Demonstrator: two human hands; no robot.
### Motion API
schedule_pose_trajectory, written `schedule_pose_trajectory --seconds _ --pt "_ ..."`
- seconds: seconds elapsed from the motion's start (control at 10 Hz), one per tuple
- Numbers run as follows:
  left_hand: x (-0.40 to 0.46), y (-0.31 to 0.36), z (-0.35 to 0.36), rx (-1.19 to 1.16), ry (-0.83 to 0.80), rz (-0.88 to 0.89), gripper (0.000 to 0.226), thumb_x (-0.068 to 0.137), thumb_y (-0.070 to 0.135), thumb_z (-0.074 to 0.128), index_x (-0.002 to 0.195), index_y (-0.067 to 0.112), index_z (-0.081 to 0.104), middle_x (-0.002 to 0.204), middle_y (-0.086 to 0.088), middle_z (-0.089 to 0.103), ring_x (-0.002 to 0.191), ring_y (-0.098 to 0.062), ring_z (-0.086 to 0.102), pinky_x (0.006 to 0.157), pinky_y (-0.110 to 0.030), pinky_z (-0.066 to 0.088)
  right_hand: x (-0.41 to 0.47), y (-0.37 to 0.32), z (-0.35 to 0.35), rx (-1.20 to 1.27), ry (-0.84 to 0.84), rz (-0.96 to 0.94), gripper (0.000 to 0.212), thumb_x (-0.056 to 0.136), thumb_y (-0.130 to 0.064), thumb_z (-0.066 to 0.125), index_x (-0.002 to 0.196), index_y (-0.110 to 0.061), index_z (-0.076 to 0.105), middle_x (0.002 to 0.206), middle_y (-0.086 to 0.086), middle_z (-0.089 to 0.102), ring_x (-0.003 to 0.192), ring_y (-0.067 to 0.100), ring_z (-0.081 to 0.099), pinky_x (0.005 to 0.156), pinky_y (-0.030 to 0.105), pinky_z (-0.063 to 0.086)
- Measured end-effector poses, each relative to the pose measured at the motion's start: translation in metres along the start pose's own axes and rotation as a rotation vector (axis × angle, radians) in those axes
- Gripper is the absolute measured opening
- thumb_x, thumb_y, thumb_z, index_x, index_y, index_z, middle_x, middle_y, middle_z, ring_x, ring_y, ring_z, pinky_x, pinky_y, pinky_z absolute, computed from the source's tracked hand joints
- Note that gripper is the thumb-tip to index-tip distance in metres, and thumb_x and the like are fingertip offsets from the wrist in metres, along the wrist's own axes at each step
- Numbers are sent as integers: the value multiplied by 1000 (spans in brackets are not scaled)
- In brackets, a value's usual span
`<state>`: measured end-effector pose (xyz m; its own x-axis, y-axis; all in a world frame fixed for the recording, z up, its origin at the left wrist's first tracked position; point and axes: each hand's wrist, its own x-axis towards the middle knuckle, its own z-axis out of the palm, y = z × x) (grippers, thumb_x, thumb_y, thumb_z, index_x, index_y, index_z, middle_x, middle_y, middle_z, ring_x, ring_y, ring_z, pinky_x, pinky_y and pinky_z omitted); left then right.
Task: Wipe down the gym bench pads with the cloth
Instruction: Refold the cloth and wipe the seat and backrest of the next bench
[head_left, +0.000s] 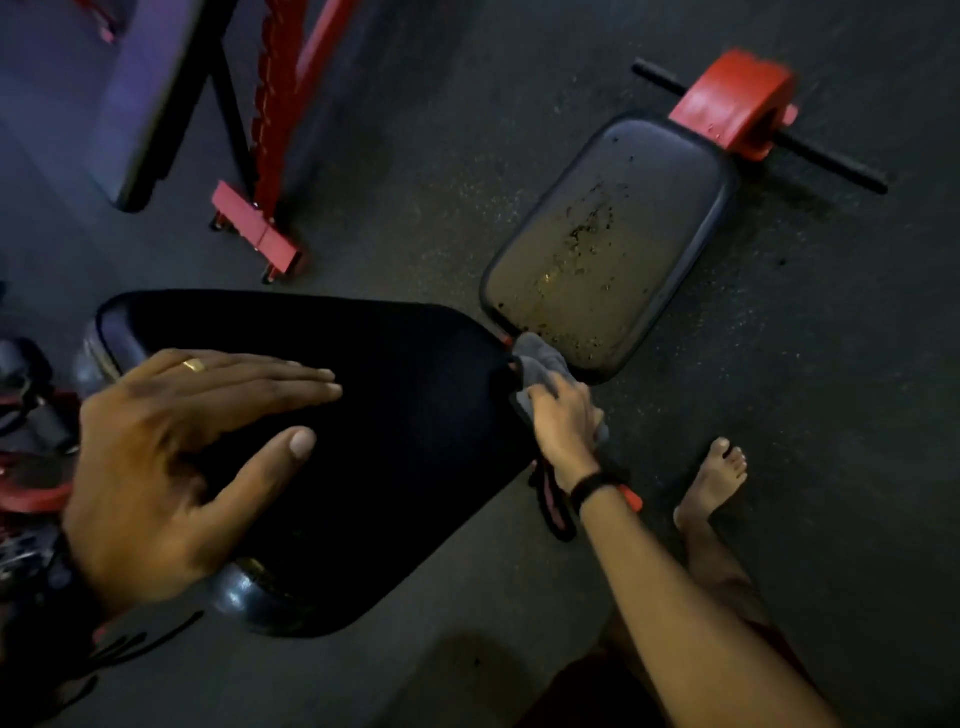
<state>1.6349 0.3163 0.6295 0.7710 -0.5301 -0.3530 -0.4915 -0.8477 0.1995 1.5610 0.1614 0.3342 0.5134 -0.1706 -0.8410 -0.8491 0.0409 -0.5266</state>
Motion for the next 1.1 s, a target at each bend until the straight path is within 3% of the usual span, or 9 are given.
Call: schedule_pose_trajectory --seconds 0.1,0.3,0.5,0.6,0.7,0.8,0.9,1.0,1.1 --pt "7 10 -9 -8 26 18 42 92 47 46 117 24 70 126 8 65 122 -11 58 98 -50 45 48 -9 -2 -83 -45 103 46 97 -46 41 135 -24 55 139 12 51 126 39 45 109 47 36" --pt "7 13 -9 58 17 7 49 90 52 44 132 33 60 139 12 56 130 -12 51 102 -48 42 -30 -44 -11 -363 -82 -208 36 97 -35 48 131 -30 59 135 6 57 125 32 50 100 40 40" --pt "2 17 -8 140 -36 -77 72 87 70 34 151 37 31 154 6 38 139 -17 40 112 -41 31 -77 -106 -67 -48 -357 -359 27 95 -6 48 108 -12 71 100 5 70 102 26 64 88 38 53" --pt "2 19 -6 132 -10 -85 82 86 74 34 155 36 15 160 4 25 143 -19 34 117 -42 25 -81 -143 -102 -189 -233 -579 27 92 -10 51 98 -29 69 96 -4 67 94 15 60 81 33 48" --pt "3 19 -7 104 50 -94 85 86 74 38 155 39 5 163 5 15 146 -17 26 121 -39 15 -78 -172 -124 -590 -82 -838 30 93 -24 54 122 -31 61 123 0 56 116 17 47 99 38 43" --pt "5 17 -4 118 61 -114 89 84 78 35 155 39 -2 164 4 7 150 -16 12 122 -38 3 -61 -192 -126 -1012 -174 -1046 43 91 -38 48 134 -34 51 134 5 46 125 29 40 102 51 38" --pt "10 21 2 168 56 -201 94 81 83 29 154 36 -8 163 3 0 151 -19 -3 121 -41 -6 -32 -203 -117 -1564 -447 -972 55 95 -48 44 148 -44 33 155 4 25 142 42 19 108 74 15" --pt "25 33 5 202 14 -372 95 81 85 17 152 32 -19 163 -2 -11 151 -23 -13 120 -45 -12 -13 -217 -127 -1667 -551 -872 50 100 -41 48 148 -39 38 162 3 18 149 38 4 105 79 -6" --pt "43 44 8 109 39 -557 95 77 82 2 155 28 -11 165 -5 -1 152 -24 -7 121 -46 -9 1 -234 -143 -1648 -606 -849 44 99 -38 50 143 -37 47 154 0 38 145 30 21 107 77 -3"
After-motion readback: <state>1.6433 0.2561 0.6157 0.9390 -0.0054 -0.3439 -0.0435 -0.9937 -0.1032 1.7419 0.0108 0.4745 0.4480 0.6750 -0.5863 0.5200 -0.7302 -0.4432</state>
